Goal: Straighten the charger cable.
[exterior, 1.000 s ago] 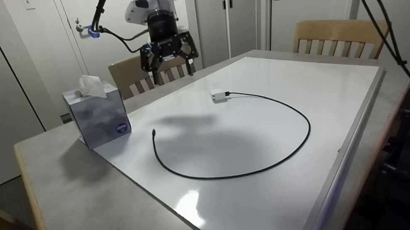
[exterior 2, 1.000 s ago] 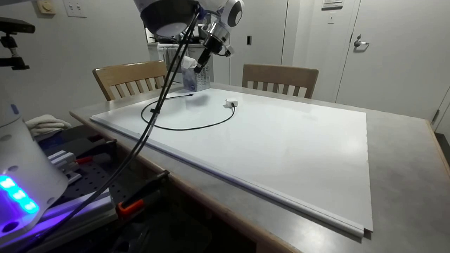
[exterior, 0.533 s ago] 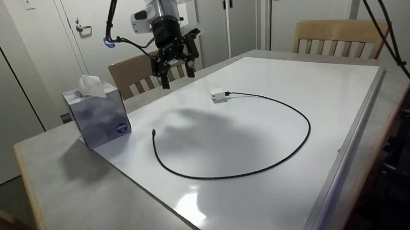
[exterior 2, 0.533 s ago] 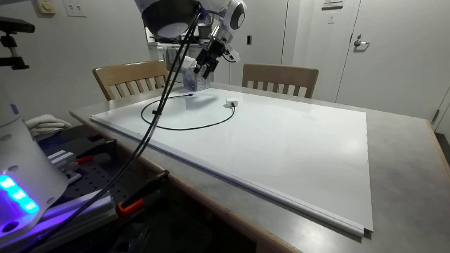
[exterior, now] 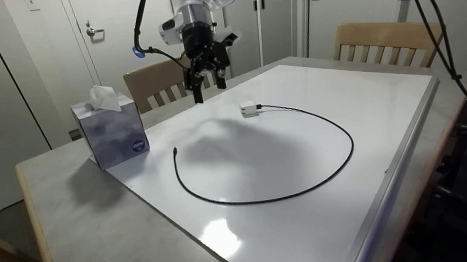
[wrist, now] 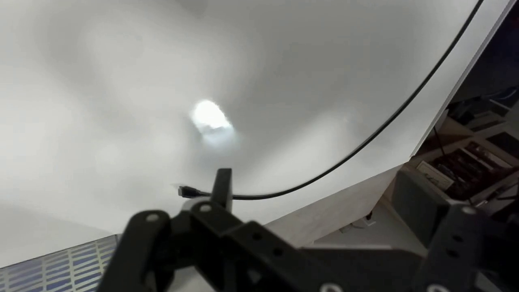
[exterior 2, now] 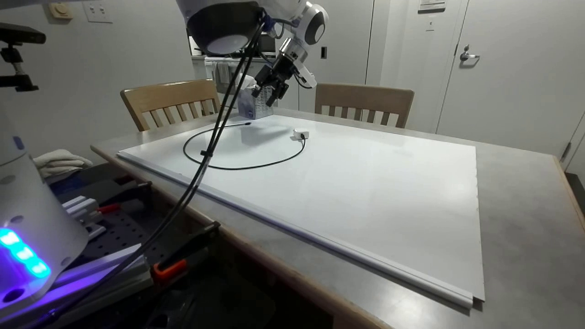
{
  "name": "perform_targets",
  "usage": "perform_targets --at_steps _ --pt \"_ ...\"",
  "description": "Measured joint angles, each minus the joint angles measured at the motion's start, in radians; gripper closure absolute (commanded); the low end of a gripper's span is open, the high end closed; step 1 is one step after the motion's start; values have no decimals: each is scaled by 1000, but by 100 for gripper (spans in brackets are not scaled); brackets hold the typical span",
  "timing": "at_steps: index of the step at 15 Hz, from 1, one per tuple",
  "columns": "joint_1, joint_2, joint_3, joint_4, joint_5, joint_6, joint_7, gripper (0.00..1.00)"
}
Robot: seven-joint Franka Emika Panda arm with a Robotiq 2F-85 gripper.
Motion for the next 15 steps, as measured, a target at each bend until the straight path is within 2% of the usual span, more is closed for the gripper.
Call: perform_targets --at_steps 12,15 --pt "48 0 -115 13 -34 -56 573 0" --pt "51 -3 -126 13 -54 -67 643 0"
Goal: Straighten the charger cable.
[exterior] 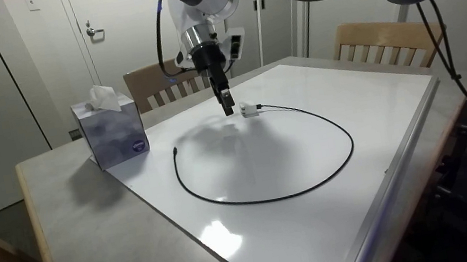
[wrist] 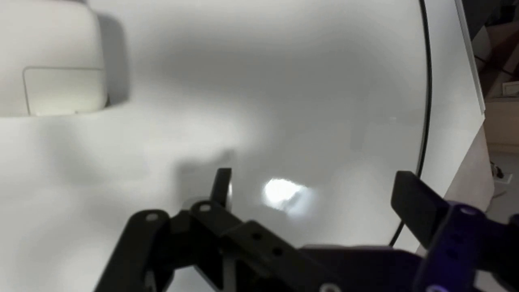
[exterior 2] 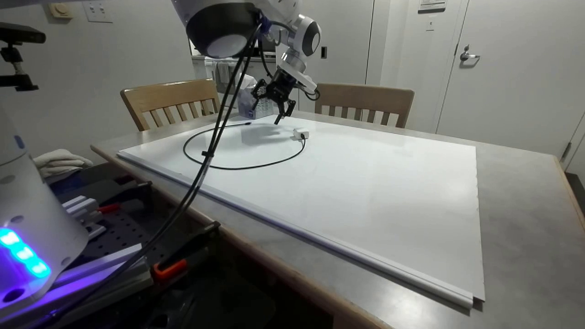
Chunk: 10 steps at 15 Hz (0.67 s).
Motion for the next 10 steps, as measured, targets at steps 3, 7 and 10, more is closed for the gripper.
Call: perform_targets --at_steps 3,7,10 --pt "0 3 0 0 0 0 0 0" --pt "1 4 -4 0 -4 1 72 0" --pt "6 4 -21 0 -25 2 185 0"
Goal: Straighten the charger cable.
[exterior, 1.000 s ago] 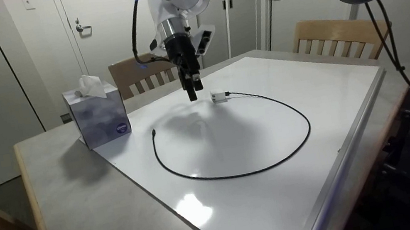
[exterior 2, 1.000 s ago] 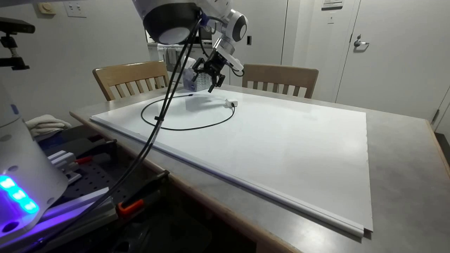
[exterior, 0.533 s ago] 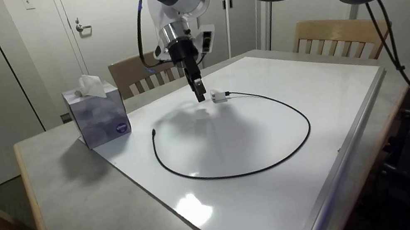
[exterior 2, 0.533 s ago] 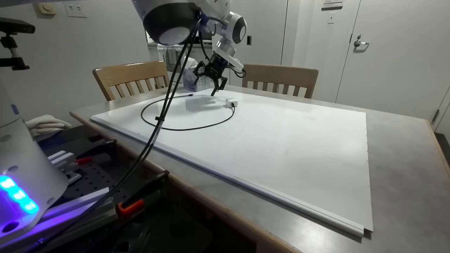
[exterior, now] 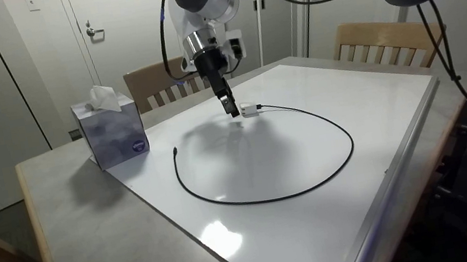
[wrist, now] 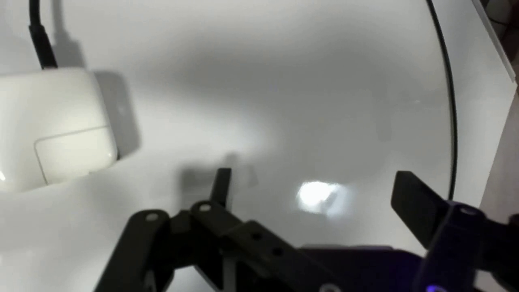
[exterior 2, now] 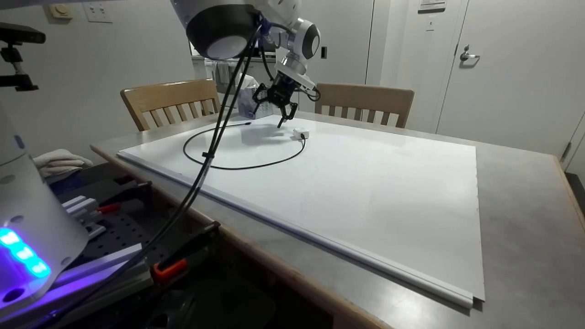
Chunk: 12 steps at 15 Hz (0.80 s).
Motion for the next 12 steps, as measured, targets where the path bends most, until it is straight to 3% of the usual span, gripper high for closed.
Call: perform_targets --at_steps 12 --pt "24 0 -58 -1 -129 27 179 0"
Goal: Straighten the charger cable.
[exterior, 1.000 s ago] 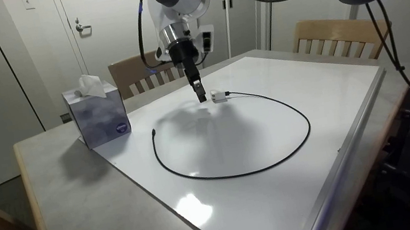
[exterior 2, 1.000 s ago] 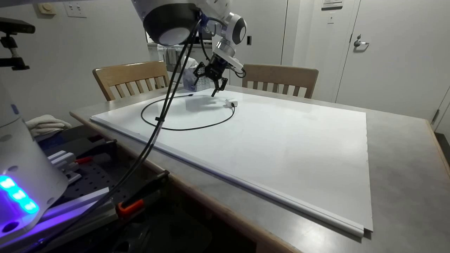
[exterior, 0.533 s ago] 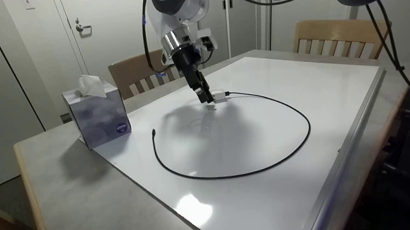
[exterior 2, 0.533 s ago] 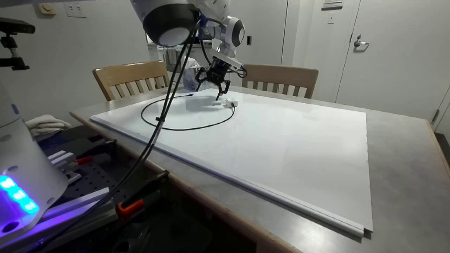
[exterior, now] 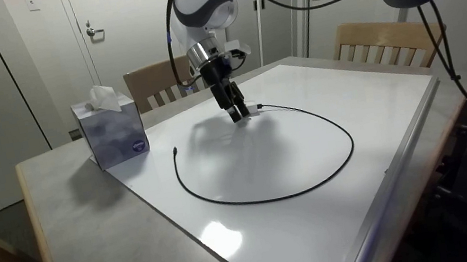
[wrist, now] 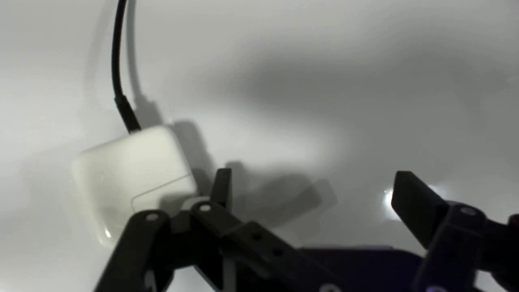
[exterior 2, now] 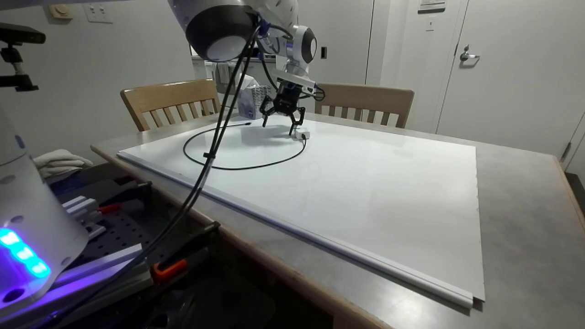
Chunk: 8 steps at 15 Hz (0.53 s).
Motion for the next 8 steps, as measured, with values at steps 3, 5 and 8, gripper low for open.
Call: perform_targets --at_steps 3,5,8 --pt "-6 -2 11 -1 -11 101 -49 0" --pt "-7 -11 17 -6 -35 169 -89 0" --pt "-7 -30 13 -16 -83 190 -103 0"
